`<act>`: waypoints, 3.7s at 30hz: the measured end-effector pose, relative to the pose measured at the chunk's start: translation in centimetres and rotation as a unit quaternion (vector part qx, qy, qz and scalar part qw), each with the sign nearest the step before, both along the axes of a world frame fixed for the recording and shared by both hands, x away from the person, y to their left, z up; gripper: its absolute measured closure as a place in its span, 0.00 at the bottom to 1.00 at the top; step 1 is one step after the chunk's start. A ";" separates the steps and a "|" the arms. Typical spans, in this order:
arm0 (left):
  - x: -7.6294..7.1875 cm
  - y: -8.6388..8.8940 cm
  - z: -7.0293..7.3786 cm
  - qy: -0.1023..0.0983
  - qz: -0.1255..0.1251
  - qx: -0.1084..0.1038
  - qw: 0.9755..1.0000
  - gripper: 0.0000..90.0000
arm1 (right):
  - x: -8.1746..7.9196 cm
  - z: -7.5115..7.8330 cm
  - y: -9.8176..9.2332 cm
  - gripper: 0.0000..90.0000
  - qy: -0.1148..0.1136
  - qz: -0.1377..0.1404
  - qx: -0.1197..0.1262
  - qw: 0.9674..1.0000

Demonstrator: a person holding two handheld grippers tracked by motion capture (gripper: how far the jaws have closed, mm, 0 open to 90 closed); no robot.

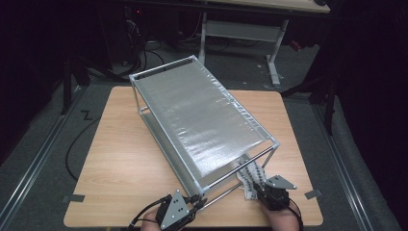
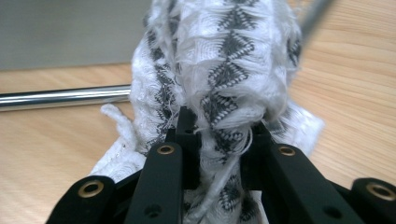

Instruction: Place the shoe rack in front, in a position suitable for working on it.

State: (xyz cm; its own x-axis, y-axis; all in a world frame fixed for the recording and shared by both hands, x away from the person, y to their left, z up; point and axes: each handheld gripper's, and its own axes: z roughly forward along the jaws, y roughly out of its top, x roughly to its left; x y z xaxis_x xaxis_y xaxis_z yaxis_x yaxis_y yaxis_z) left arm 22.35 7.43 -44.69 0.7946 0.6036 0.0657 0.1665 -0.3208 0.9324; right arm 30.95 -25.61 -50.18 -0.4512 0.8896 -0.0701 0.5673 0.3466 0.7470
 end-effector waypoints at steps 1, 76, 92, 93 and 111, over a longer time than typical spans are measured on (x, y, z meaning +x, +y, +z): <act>0.0 0.0 0.0 0.002 0.000 0.000 1.000 0.89 | 0.0 0.0 -0.2 0.83 0.000 -0.004 -0.002 1.000; 1.1 0.5 -3.5 0.018 0.020 0.042 0.999 0.88 | -1.8 12.5 0.0 0.84 -0.185 0.014 0.069 0.980; 1.2 0.5 -3.5 0.018 0.017 0.042 0.999 0.88 | -4.6 12.5 4.6 0.84 -0.182 0.101 0.060 0.976; 1.2 0.5 -3.5 0.018 0.017 0.042 0.999 0.88 | -4.8 12.5 4.9 0.84 -0.183 0.109 0.058 0.975; 1.1 0.5 -3.6 0.016 0.018 0.042 0.999 0.88 | -8.6 12.9 10.7 0.84 -0.192 0.213 0.051 0.956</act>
State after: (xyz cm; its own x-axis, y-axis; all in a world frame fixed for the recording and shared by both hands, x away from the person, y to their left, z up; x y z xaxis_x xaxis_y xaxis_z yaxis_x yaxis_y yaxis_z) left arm 23.49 7.94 -48.25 0.7753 0.6247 0.0932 0.2079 -0.3918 0.8963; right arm 22.34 -14.91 -37.24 -0.7331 0.6412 -0.2268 0.0666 0.3995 0.9143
